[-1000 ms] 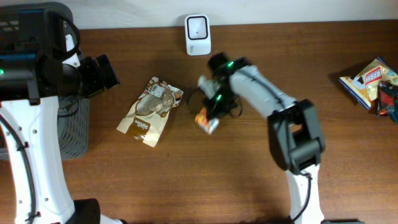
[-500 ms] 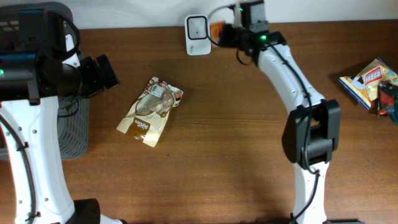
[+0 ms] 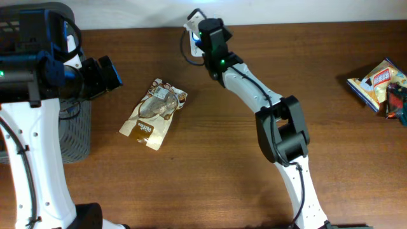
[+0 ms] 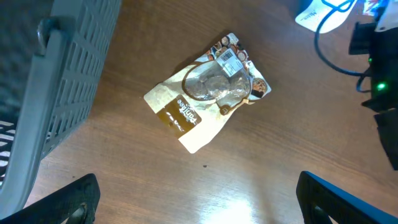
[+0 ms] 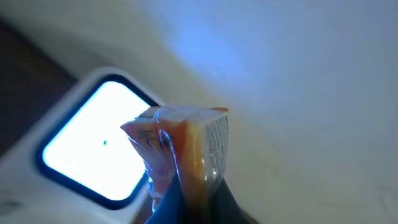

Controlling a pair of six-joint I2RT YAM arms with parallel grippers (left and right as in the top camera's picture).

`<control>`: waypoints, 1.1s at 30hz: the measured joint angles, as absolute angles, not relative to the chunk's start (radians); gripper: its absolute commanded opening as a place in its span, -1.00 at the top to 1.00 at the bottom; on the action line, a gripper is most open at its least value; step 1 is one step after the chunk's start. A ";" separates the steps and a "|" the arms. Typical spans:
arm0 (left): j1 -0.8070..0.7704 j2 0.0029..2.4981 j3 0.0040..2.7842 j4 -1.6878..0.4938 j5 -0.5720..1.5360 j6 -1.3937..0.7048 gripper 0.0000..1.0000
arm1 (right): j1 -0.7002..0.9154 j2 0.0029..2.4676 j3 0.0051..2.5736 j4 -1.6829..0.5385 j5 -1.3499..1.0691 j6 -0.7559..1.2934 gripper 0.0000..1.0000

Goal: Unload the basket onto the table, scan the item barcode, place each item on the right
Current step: 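Hold the Kleenex pack in front of the white scanner, then carry the Kleenex pack right and drop it on the pile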

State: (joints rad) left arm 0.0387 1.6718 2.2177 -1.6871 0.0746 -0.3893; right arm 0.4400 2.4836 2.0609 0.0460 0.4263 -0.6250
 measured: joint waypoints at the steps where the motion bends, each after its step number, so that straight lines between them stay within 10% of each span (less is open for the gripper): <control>1: 0.039 1.672 2.218 -1.687 0.075 -0.389 -0.98 | 0.434 2.484 2.061 0.041 0.429 -0.619 0.92; 11: 0.039 1.672 2.218 -1.687 0.075 -0.389 -0.98 | 0.379 2.413 2.061 -0.112 0.688 -0.208 0.92; 24: 0.039 1.672 2.218 -1.687 0.074 -0.389 -0.98 | -0.334 2.200 2.073 -0.924 0.632 0.244 0.92; 30: 0.039 1.672 2.218 -1.687 0.075 -0.389 -0.98 | -0.494 2.216 2.073 -0.931 0.540 0.268 -0.28; 33: 0.039 1.672 2.218 -1.687 0.075 -0.389 -0.98 | -0.496 2.226 2.073 -0.931 0.521 0.263 -0.50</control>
State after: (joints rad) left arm 0.0387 1.6718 2.2177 -1.6871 0.0746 -0.3893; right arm -0.4957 2.2265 2.0727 -0.9314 0.5213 0.2626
